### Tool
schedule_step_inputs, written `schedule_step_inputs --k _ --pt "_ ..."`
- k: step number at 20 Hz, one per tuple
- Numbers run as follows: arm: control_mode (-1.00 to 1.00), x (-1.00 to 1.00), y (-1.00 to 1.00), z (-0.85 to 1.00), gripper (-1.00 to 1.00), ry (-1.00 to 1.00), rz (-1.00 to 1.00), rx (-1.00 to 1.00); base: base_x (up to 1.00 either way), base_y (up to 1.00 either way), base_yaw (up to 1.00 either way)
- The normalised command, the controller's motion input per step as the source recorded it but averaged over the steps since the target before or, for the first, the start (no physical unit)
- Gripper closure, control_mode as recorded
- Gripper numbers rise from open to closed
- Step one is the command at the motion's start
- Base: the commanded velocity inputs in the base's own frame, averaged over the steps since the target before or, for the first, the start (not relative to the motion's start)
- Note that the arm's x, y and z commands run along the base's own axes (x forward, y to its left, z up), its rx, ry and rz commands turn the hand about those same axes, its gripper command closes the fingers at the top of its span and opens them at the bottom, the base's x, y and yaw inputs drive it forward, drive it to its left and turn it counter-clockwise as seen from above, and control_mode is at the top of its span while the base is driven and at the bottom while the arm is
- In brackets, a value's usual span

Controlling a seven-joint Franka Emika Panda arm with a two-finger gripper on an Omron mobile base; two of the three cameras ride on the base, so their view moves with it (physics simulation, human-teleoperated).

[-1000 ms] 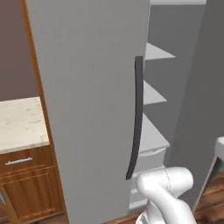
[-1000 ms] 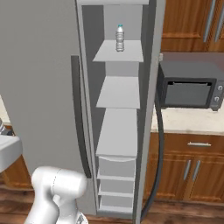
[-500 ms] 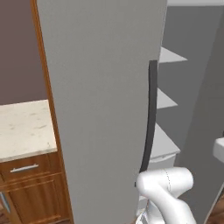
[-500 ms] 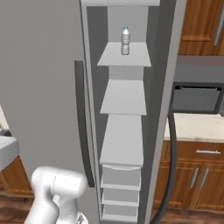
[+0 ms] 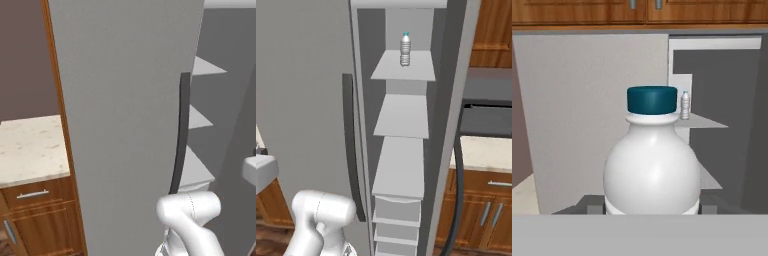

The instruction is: Take the bottled waters from the counter and place them in the freezer to freeze. Close the freezer door after placing the bottles.

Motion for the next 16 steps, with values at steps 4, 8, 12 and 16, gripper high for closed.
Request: schedule_step_inputs --k 4,8,12,16 --pt "1.0 0.0 0.0 0.0 1.0 0.0 0.0 0.0 0.0 -0.16 0.08" --pt "1.0 0.0 0.0 0.0 1.0 0.0 0.0 0.0 0.0 -0.34 0.05" --pt "1.0 0.0 0.0 0.0 1.0 0.0 0.0 0.0 -0.01 -0.46 0.0" --pt "1.0 0.0 0.0 0.0 1.0 0.0 0.0 0.0 -0.09 -0.39 0.0"
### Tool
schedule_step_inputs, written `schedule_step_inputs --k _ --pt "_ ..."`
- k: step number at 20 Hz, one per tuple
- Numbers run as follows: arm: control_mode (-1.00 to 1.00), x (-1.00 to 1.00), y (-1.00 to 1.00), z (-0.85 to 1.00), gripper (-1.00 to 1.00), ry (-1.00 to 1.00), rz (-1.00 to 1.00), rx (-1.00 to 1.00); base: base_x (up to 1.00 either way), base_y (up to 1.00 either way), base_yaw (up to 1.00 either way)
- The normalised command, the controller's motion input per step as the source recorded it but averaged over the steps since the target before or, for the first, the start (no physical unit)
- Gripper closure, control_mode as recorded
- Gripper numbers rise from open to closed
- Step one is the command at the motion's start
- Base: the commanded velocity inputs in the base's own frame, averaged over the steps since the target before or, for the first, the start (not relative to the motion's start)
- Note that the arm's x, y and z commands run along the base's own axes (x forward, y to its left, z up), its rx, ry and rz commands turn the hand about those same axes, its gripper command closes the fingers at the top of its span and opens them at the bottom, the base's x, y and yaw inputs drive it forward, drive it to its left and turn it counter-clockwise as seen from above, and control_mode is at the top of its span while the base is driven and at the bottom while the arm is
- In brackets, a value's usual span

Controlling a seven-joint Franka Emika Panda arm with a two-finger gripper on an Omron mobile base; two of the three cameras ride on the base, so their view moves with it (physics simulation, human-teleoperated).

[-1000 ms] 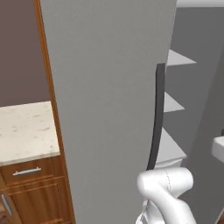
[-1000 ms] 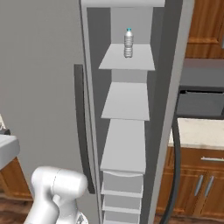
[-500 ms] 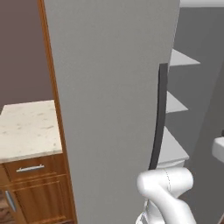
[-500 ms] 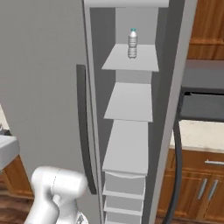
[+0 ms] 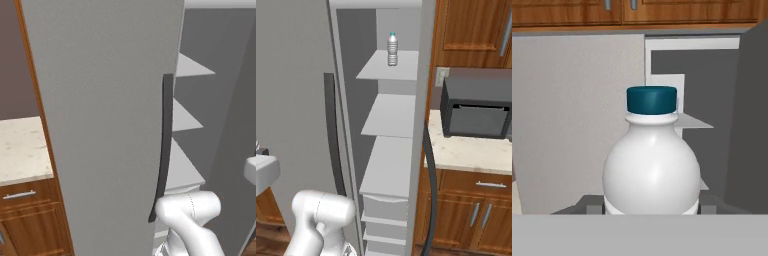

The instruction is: Take the bottled waters from the counter and place them in the freezer to freeze. Close the freezer door after placing the bottles.

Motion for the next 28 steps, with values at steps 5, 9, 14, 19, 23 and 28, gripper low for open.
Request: schedule_step_inputs --k 5,9,14,19,23,28 --pt "1.0 0.0 0.0 0.0 1.0 0.0 0.0 0.0 0.0 -0.05 0.0" --pt "1.0 0.0 0.0 0.0 1.0 0.0 0.0 0.0 0.14 0.0 0.0" --pt "1.0 0.0 0.0 0.0 1.0 0.0 0.0 0.0 0.37 0.0 0.0" --pt "1.0 0.0 0.0 0.0 1.0 0.0 0.0 0.0 0.35 -0.02 0.0" --pt "1.0 0.0 0.0 0.0 1.0 0.0 0.0 0.0 0.21 -0.03 0.0" --pt "1.0 0.0 0.0 0.0 1.0 0.0 0.0 0.0 0.12 -0.03 0.0"
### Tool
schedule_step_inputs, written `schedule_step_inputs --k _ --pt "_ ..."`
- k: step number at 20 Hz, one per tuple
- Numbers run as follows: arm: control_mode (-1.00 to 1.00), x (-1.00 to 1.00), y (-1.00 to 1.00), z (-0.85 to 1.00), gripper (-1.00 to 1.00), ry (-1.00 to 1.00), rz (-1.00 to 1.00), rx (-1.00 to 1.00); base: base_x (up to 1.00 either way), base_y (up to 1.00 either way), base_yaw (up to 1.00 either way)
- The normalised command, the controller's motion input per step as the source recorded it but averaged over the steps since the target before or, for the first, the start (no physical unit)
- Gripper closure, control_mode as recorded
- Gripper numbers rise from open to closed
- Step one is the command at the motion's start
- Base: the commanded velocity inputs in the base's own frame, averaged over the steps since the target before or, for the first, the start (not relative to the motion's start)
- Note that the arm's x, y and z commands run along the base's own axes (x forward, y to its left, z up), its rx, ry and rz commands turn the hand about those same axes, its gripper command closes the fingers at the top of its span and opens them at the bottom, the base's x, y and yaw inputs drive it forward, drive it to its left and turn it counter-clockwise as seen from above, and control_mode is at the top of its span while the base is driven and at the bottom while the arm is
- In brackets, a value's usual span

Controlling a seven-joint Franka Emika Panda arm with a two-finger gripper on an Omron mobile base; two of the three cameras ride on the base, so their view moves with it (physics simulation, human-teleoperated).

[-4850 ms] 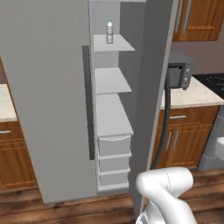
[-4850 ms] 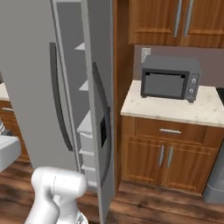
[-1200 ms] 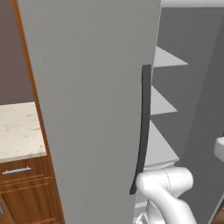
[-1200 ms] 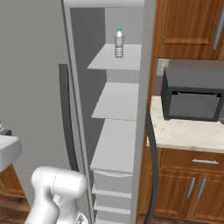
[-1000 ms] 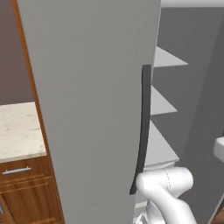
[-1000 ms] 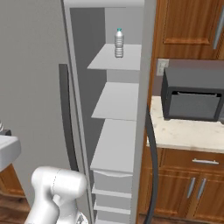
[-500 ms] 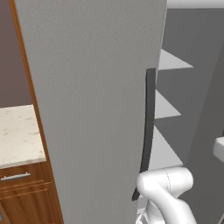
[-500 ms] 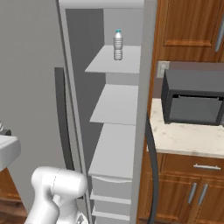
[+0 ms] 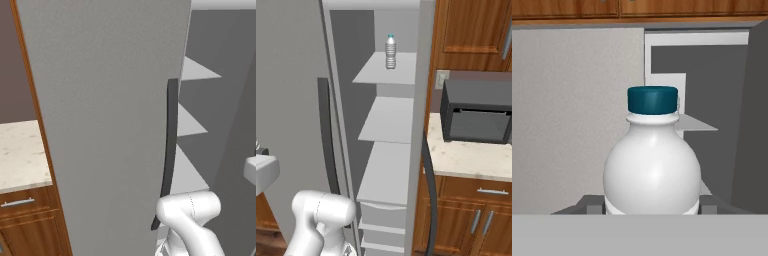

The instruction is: Take the bottled waters from the counter and place them in the freezer to freeze. Close the freezer door after placing the bottles.

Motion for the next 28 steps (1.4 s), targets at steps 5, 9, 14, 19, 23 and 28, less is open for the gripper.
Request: schedule_step_inputs --k 5,9,14,19,23,28 --pt "1.0 0.0 0.0 0.0 1.0 0.0 0.0 0.0 0.24 -0.15 0.0" --pt "1.0 0.0 0.0 0.0 1.0 0.0 0.0 0.0 0.27 -0.28 0.0" --pt "1.0 0.0 0.0 0.0 1.0 0.0 0.0 0.0 0.2 -0.29 0.0" --pt "1.0 0.0 0.0 0.0 1.0 0.0 0.0 0.0 0.16 -0.27 0.0" --pt "1.0 0.0 0.0 0.0 1.0 0.0 0.0 0.0 0.19 -0.29 0.0" --pt "1.0 0.0 0.0 0.0 1.0 0.0 0.0 0.0 0.25 -0.38 0.0"
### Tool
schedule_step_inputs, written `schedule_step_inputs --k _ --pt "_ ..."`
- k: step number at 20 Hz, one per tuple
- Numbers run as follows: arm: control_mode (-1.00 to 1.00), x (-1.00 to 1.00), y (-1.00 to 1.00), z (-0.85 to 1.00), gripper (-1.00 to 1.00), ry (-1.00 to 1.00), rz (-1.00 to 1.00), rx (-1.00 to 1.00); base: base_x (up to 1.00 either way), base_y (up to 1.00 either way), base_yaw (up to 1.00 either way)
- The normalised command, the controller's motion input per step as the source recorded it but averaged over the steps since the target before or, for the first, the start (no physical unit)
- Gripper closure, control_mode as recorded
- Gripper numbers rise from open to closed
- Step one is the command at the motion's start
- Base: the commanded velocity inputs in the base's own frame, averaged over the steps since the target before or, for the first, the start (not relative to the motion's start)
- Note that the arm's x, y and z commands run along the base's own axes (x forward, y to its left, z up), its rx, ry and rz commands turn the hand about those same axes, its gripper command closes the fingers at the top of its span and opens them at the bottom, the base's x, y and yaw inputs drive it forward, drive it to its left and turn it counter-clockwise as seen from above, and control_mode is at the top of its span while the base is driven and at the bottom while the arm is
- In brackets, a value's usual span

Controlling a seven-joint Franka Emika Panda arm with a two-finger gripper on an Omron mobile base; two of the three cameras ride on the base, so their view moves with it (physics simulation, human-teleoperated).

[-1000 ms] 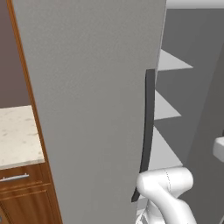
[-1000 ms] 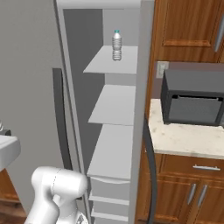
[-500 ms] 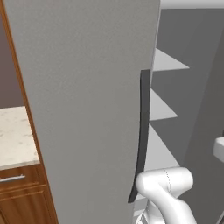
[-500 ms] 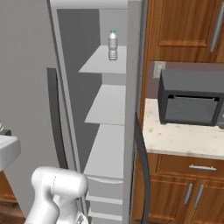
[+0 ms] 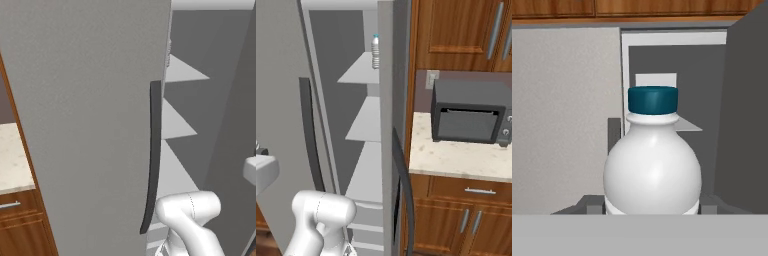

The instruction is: Take the bottled waters from the counter and place them in the freezer to freeze. Close the freezer door after placing the bottles.

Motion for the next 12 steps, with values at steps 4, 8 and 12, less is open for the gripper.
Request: schedule_step_inputs --k 4,8,12 --pt "1.0 0.0 0.0 0.0 1.0 0.0 0.0 0.0 0.18 -0.25 0.0" --pt "1.0 0.0 0.0 0.0 1.0 0.0 0.0 0.0 0.07 -0.04 0.0" --pt "1.0 0.0 0.0 0.0 1.0 0.0 0.0 0.0 0.03 0.0 0.0"
